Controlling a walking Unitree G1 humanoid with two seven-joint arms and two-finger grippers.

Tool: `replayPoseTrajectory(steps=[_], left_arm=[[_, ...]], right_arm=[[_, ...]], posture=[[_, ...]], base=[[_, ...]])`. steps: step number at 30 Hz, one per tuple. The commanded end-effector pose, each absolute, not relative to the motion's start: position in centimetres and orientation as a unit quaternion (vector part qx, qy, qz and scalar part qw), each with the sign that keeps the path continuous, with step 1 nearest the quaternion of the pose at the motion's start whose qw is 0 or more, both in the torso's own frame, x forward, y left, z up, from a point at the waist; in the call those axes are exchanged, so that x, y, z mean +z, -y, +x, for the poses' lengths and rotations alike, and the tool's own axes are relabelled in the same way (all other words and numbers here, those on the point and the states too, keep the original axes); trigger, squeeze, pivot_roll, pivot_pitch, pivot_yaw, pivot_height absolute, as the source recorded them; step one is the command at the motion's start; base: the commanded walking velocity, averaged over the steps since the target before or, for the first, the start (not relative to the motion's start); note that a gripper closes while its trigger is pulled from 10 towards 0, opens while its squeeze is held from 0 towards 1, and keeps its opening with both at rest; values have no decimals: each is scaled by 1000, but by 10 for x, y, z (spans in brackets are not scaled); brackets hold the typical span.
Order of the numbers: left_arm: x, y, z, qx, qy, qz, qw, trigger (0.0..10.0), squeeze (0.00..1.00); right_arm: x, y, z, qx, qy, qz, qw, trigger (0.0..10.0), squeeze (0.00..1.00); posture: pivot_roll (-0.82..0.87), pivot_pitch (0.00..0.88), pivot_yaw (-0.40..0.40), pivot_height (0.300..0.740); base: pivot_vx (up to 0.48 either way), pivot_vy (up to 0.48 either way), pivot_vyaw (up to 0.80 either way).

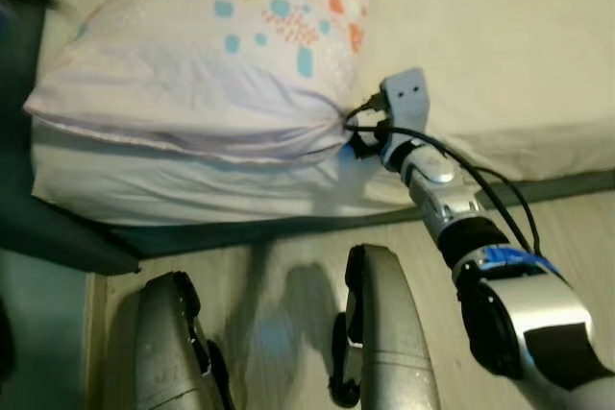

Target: Clean up the room

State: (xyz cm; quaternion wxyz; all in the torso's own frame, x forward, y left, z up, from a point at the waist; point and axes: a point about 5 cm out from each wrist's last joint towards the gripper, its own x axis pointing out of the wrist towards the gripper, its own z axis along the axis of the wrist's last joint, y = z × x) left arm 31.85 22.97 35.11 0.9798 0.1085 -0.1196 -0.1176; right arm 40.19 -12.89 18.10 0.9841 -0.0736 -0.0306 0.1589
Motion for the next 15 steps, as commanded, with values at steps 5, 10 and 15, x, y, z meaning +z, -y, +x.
replayPoseTrajectory(steps=[5, 10, 15], left_arm=[[326, -214, 357, -90, 48, 87, 991, 10000, 0], [318, -202, 386, -91, 22, 101, 990, 10000, 1000], [326, -205, 398, -76, 21, 104, 991, 10000, 1000]], right_arm=[[165, 118, 392, 225, 25, -84, 970, 10000, 0], [151, 118, 384, 211, 22, -48, 976, 10000, 0], [152, 116, 380, 208, 42, -17, 977, 10000, 0]], posture=[[25, 245, -37, 497], [13, 245, -31, 497], [0, 245, -21, 497]], base=[[0, 0, 0], [0, 0, 0], [0, 0, 0]])
